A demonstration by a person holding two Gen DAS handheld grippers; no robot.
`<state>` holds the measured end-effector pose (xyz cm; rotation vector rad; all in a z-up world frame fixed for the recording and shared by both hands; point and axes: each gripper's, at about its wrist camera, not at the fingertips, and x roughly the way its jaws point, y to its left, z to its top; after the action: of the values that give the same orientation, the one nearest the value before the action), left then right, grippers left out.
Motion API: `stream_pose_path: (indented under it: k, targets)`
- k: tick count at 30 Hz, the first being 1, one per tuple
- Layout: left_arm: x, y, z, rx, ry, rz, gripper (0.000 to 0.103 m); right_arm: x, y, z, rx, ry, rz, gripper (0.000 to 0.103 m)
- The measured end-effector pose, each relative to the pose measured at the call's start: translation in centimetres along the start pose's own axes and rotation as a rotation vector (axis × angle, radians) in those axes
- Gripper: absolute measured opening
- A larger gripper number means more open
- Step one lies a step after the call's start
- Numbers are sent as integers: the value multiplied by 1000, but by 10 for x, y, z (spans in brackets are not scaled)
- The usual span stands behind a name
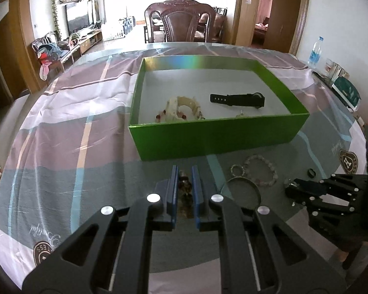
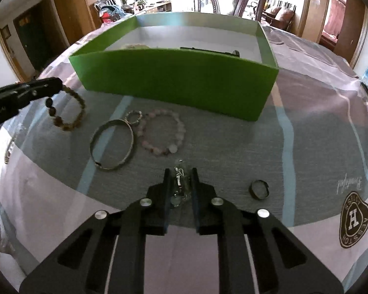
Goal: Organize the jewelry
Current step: 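Carry the charms with the right tool while the left carries the bracelet over the green box, then open the right tool to drop the charms while the left releases the bracelet in the box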
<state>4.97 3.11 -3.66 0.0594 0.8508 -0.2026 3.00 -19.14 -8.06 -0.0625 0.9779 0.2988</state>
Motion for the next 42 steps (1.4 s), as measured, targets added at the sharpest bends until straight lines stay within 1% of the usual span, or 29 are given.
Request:
stream_pose_path:
  k: [5, 7, 9, 11, 12, 14, 15, 16, 18, 20, 23, 28, 31, 33, 37, 38, 39, 40, 41, 42]
  targets:
    - [-15, -3, 17, 27, -39, -12, 11, -33, -1, 20, -22, -96, -22, 15]
    - [-28, -6, 32, 53, -78, -18, 11, -53, -4, 38, -22, -159, -46, 15]
    - [-38, -8, 50, 72, -124, -18, 11, -71, -8, 59, -8, -229, -52, 15]
    - [-42, -9, 71, 84, -157, -10, 11, -76, -13, 81, -10, -284, -74, 15]
    - [-39, -9, 78, 81, -157, -13, 11, -73, -15, 89, -11, -288, -93, 15]
    - [-26, -6, 95, 62, -138, -31, 11, -54, -20, 104, 0, -260, -104, 15]
    - [-19, -5, 99, 54, -132, -33, 11, -46, -23, 105, 8, -243, -101, 15]
    - [-8, -4, 103, 43, -118, -31, 11, -30, -26, 110, 26, -210, -98, 15]
    - [14, 0, 107, 25, -79, -22, 11, -7, -29, 112, 33, -161, -108, 15]
    - [29, 6, 107, 6, -46, -19, 11, 6, -29, 111, 38, -135, -113, 15]
    - [43, 11, 105, -5, -21, -14, 11, 14, -26, 108, 39, -120, -108, 15]
    - [41, 12, 108, -7, -38, -15, 11, 13, -27, 114, 43, -131, -124, 15]
    - [37, 4, 111, 2, -50, -40, 11, 13, -31, 115, 60, -132, -124, 15]
    - [36, -8, 111, 24, -59, -55, 11, 16, -33, 115, 70, -121, -116, 15]
    - [43, -24, 111, 46, -59, -76, 12, 20, -33, 112, 75, -106, -117, 16]
    - [44, -25, 110, 45, -62, -72, 13, 18, -32, 111, 76, -113, -124, 17]
    - [44, -25, 110, 45, -63, -70, 24, 13, -31, 110, 75, -125, -129, 21]
    - [43, -24, 108, 47, -64, -68, 39, 8, -30, 109, 72, -138, -131, 32]
    - [40, -23, 106, 47, -70, -66, 42, 0, -28, 106, 66, -157, -129, 38]
    - [37, -22, 105, 48, -73, -61, 42, -6, -27, 104, 61, -166, -124, 38]
